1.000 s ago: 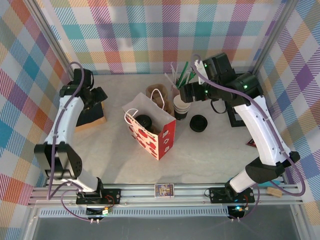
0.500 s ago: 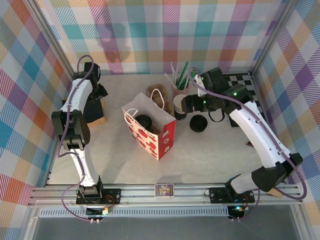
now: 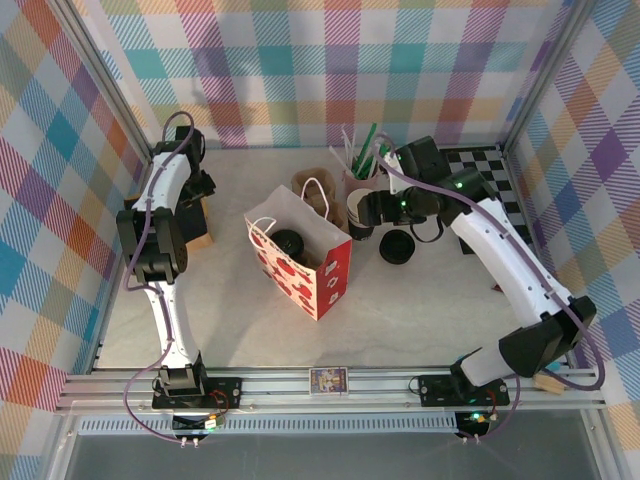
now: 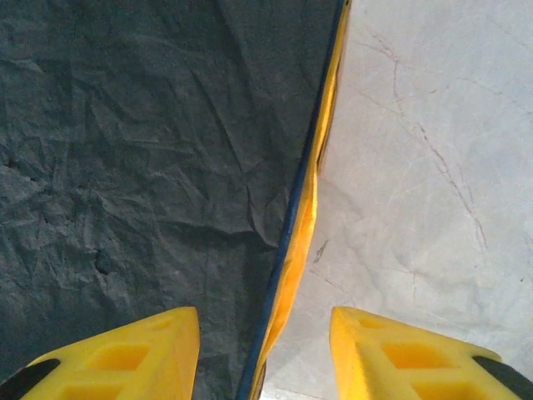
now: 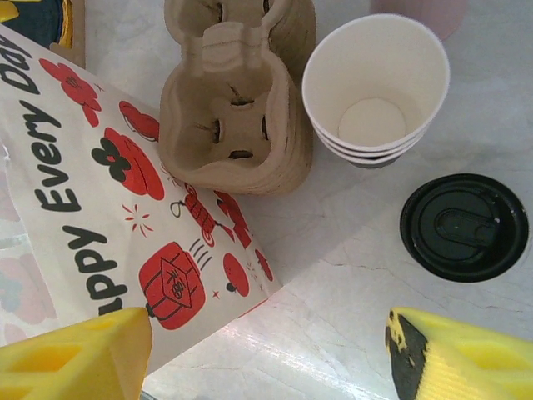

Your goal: Pack the takeout coffee

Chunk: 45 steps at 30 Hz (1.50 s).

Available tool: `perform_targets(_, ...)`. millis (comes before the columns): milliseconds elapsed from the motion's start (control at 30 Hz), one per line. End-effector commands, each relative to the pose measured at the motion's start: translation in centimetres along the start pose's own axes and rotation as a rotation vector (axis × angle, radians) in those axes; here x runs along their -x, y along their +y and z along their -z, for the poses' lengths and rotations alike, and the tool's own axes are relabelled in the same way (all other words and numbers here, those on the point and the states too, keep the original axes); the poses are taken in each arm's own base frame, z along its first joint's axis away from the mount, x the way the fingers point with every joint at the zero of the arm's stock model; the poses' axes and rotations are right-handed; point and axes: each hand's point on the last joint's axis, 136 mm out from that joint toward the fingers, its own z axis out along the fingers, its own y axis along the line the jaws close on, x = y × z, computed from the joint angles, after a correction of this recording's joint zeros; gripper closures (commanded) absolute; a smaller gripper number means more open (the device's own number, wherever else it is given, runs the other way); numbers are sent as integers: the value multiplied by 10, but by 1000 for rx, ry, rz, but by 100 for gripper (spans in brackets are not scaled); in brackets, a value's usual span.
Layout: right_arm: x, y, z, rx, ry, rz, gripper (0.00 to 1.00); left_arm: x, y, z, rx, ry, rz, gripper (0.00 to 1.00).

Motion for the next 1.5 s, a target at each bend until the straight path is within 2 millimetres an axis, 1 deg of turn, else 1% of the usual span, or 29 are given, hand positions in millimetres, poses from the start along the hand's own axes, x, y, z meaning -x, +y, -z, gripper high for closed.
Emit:
perform_targets(0, 6, 7, -4, 41, -2, -25, 26, -4, 13, -7, 33, 32, 0, 55)
perform_targets(200, 9, 11, -11, 61, 16, -28, 27, -7, 17, -15, 36, 43, 14, 56)
perform_targets(467, 8, 12, -14, 71, 31, -33, 27, -10, 21, -25, 59, 56, 21, 56)
perform_targets(633, 8, 13, -14, 75, 34, -34, 28, -13, 20, -32, 57, 71, 22, 56)
perform_targets(800, 8, 13, -13, 70, 31, -33, 28, -13, 17, -34, 46, 73, 22, 56)
perform_targets(1000, 8, 14, -14, 77, 35, -39, 29, -15, 19, -39, 62, 84, 20, 56)
perform_targets(1233, 10, 15, -10, 81, 24, -39, 30, -17, 19, -41, 59, 89, 19, 57)
perform_targets(1467, 11, 15, -9, 81, 20, -40, 31, -18, 19, -44, 63, 94, 13, 54)
